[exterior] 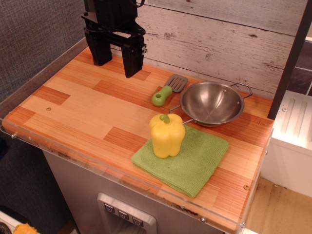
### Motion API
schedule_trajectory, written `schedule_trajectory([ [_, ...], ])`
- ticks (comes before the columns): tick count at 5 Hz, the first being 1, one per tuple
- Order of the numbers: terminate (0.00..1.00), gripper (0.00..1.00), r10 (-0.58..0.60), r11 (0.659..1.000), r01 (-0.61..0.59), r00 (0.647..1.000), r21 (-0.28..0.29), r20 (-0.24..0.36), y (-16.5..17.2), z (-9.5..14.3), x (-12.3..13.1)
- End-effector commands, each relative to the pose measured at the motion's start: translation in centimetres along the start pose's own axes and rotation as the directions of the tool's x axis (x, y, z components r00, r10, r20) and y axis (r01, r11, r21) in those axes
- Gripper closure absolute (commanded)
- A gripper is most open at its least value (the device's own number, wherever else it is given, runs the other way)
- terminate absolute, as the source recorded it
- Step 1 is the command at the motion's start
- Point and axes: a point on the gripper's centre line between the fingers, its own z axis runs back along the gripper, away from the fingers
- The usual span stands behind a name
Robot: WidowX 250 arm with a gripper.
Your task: Put the pepper on the top-left corner of the counter.
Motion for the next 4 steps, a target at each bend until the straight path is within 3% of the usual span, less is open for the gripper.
schedule_trajectory([
  [1,0.0,0.0,0.0,1.0,0.0,1.0,0.0,0.0,0.0,0.0,0.0],
  [4,0.0,0.0,-0.157,0.988,0.156,0.987,0.018,0.029,-5.7,0.9,1.5],
])
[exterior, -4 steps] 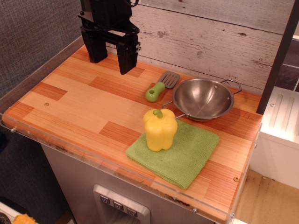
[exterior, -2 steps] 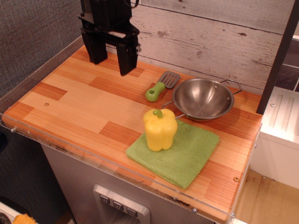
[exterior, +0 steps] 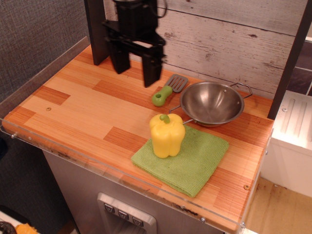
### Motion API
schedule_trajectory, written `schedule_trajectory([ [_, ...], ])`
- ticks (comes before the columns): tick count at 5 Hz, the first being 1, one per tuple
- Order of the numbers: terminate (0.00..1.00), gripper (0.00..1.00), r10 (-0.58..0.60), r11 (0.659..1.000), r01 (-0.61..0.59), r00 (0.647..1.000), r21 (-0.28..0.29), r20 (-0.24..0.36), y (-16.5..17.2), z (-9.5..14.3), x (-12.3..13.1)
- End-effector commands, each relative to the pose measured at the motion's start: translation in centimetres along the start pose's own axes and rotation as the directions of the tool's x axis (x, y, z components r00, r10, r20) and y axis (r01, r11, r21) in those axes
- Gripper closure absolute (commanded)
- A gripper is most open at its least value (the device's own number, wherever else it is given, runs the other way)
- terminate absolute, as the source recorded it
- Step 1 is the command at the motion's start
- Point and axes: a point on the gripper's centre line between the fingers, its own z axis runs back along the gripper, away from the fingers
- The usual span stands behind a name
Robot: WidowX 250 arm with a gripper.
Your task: Put the pepper on the top-left corner of the counter.
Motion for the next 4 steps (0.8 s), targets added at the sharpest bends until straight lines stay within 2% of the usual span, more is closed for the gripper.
schedule_trajectory([
  [1,0.0,0.0,-0.119,0.992,0.118,0.992,0.035,0.039,-3.8,1.2,1.0],
  [2,0.0,0.0,-0.174,0.984,0.173,0.985,0.032,0.023,-6.1,0.8,0.8],
  [4,0.0,0.0,-0.185,0.983,0.186,0.982,-0.003,0.03,-6.3,0.4,-0.5],
])
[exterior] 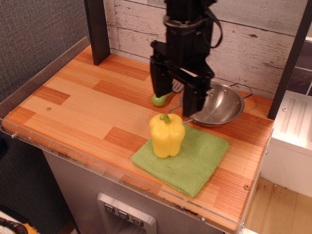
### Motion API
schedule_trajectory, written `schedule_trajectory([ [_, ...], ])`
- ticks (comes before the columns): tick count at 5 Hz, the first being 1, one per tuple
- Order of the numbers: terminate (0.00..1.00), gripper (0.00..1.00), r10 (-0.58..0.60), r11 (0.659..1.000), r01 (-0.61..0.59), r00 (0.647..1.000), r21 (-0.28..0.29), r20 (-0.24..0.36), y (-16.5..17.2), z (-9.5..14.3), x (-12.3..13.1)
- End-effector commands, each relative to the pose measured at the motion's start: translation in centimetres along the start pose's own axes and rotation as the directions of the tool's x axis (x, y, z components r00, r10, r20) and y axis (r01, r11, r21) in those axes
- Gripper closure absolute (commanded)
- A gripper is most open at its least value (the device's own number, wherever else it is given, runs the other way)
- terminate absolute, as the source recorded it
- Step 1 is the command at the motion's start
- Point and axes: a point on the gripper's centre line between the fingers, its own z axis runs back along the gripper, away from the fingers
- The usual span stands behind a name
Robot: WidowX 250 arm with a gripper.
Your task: Put the pepper on the top-left corner of the counter.
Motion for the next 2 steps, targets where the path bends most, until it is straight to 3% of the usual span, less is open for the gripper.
schedule_trajectory([
  [1,0.0,0.0,-0.012,1.0,0.011,0.999,0.009,0.053,0.71,1.07,-0.79],
  [2,0.0,0.0,-0.026,1.0,0.027,0.999,0.0,0.043,1.28,0.28,-1.19],
])
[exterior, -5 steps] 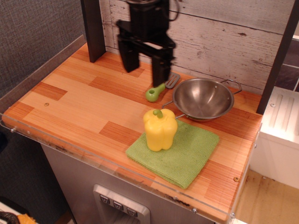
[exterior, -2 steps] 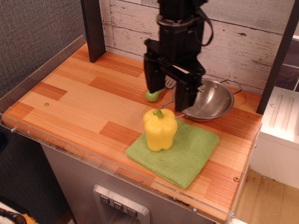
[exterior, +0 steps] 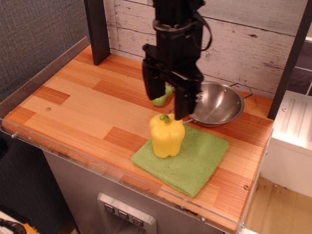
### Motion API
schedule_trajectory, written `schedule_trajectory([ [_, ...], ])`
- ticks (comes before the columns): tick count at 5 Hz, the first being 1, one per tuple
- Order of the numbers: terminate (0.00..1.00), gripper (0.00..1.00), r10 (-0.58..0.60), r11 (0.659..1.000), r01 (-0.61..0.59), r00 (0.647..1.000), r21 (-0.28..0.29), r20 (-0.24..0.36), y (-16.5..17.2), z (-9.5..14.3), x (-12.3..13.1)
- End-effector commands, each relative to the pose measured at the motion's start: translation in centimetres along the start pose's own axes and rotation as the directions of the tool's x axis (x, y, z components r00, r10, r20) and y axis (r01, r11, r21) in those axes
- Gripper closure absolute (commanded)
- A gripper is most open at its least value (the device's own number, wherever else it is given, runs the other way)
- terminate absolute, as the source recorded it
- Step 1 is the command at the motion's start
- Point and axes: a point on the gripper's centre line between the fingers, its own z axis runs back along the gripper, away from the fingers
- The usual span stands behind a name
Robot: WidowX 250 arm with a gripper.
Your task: Put the pepper on the top-left corner of the counter.
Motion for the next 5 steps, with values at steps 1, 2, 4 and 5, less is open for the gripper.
schedule_trajectory([
  [1,0.0,0.0,-0.034,0.999,0.034,0.999,-0.001,0.034,0.5,-0.1,-0.7],
  [2,0.0,0.0,-0.048,0.999,0.048,0.999,-0.01,0.023,0.1,-0.7,-0.7],
  [4,0.0,0.0,-0.062,0.998,0.062,0.998,-0.012,0.012,-0.2,-1.3,-0.5],
  [5,0.0,1.0,-0.066,0.998,0.066,0.998,-0.006,0.003,-0.3,-1.4,-0.5],
])
